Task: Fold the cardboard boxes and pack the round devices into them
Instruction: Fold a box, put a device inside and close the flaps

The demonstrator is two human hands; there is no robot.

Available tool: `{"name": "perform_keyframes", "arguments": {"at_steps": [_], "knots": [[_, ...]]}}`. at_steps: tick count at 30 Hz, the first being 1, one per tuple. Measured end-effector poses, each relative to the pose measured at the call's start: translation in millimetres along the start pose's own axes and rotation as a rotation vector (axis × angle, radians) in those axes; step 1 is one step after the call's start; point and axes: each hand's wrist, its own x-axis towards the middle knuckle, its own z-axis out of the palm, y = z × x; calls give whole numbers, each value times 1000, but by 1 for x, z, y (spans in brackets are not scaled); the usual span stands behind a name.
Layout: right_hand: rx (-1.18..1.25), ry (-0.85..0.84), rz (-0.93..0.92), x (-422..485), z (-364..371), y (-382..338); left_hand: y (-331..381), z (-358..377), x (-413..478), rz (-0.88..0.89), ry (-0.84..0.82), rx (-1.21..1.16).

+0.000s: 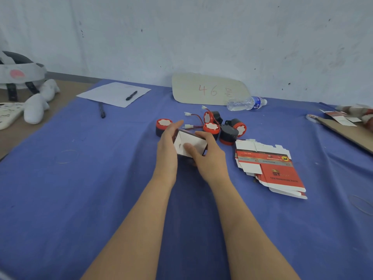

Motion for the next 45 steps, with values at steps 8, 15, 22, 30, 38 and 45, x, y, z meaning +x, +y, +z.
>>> {"name": "perform_keyframes", "arguments": {"at_steps": [8, 15, 22, 30, 38, 45], "knots": [[-103, 119, -5, 0, 1, 4, 0, 9, -4, 87, -21, 95], [23, 46, -9, -1, 3, 0, -5, 9, 3, 11, 112, 41], [-66, 20, -59, 0, 1, 2, -5, 5, 7, -122, 128, -61], [-121, 109, -32, 0, 1, 2, -3, 9, 3, -133, 59, -11], [-81, 71, -60, 1, -1, 1, -3, 7, 3, -134, 91, -71], [228, 43, 17, -1, 6, -10, -10, 3, 4, -33, 168, 67]]}}
